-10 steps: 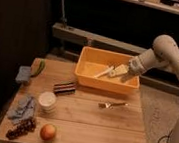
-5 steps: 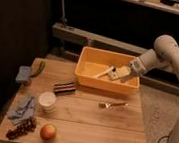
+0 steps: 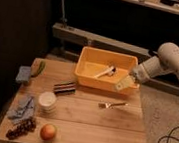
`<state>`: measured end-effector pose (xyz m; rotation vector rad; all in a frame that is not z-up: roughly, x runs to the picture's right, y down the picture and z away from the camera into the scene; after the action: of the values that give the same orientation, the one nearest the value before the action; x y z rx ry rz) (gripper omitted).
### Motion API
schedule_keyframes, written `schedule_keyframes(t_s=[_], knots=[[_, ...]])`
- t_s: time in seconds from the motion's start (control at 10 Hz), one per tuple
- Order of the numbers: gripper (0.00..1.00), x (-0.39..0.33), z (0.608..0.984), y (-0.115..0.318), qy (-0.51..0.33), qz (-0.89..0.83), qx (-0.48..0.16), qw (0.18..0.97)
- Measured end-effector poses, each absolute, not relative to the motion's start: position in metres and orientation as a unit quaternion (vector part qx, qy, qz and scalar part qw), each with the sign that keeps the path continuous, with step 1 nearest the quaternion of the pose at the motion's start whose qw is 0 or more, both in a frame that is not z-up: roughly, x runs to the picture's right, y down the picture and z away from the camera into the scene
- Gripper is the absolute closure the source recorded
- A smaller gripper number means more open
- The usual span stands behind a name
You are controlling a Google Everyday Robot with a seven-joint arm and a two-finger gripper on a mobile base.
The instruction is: Place fork in tray
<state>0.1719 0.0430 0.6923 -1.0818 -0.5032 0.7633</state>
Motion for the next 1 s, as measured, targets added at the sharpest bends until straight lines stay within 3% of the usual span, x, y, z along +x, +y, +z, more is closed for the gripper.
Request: schedule_keyframes(t_s=[0.3,0.7,1.0], knots=[[0.20,0.202,0.683,0.074,-0.305,0.232,-0.517,0.765],[0.20,0.201,0.679,0.076,-0.331,0.188,-0.509,0.772],[0.20,0.207,0.663,0.099,-0.357,0.186,-0.441,0.802]])
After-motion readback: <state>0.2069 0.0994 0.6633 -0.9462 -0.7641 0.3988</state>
